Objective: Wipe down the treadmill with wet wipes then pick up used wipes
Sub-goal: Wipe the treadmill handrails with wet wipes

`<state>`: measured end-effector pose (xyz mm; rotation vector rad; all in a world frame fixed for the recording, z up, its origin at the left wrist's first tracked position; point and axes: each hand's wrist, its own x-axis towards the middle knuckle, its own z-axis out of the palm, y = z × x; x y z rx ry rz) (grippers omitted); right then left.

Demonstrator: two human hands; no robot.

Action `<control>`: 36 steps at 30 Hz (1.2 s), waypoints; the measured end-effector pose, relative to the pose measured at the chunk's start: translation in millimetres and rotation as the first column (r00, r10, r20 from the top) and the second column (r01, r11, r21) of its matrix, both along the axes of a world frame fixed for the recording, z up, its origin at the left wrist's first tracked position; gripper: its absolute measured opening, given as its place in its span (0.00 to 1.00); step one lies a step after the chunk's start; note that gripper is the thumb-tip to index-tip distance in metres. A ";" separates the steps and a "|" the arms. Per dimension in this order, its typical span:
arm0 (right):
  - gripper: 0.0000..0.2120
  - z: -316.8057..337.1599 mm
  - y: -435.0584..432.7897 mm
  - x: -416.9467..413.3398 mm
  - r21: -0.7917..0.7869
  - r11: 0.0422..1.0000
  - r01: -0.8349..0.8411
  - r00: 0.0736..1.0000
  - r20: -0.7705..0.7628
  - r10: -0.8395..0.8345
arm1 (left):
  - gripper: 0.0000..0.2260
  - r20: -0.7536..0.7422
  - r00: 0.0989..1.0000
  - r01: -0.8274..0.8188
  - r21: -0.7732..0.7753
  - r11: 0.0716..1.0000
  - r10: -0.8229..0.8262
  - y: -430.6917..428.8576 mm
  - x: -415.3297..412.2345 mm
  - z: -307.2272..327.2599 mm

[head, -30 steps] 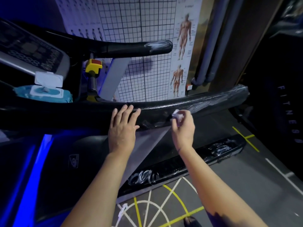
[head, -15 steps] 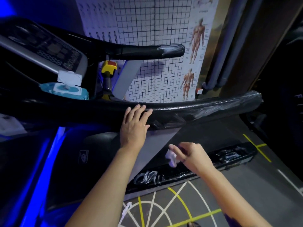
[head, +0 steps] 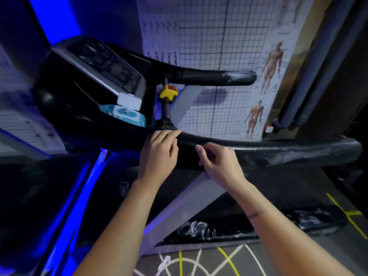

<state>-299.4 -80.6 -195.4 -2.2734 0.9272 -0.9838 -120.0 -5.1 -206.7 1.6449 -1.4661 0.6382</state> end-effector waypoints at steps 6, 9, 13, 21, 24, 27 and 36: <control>0.09 51.0 -23.5 96.0 -0.018 0.990 -0.143 0.989 -0.049 0.142 | 0.09 -0.088 0.922 -0.378 0.020 0.926 0.378 6.6 67.4 62.9; 0.07 62.4 -50.0 140.3 -0.036 0.971 -0.236 0.956 -0.186 0.225 | 0.10 -0.111 0.858 -0.468 0.233 0.853 0.501 -2.0 101.4 91.0; 0.11 67.0 -94.4 201.0 -0.024 0.929 -0.369 0.852 -0.409 0.328 | 0.13 -0.051 0.771 -0.487 0.596 0.639 0.635 -25.9 143.0 119.7; 0.16 60.3 -144.4 304.4 0.095 0.810 -0.579 0.660 -0.529 0.533 | 0.17 -0.048 0.757 -0.312 0.849 0.425 0.651 -62.8 206.0 119.7; 0.13 53.0 -149.3 328.8 0.140 0.799 -0.585 0.653 -0.504 0.566 | 0.22 -0.062 0.751 -0.256 0.890 0.377 0.657 -67.1 212.2 117.0; 0.04 45.6 -154.2 340.7 0.162 0.765 -0.623 0.691 -0.343 0.636 | 0.25 -0.076 0.730 -0.228 0.910 0.347 0.679 -68.3 214.1 116.3; 0.11 25.4 -170.1 349.0 0.226 0.669 -0.708 0.662 -0.120 0.740 | 0.27 0.007 0.730 -0.308 0.896 0.319 0.684 -68.0 208.4 111.8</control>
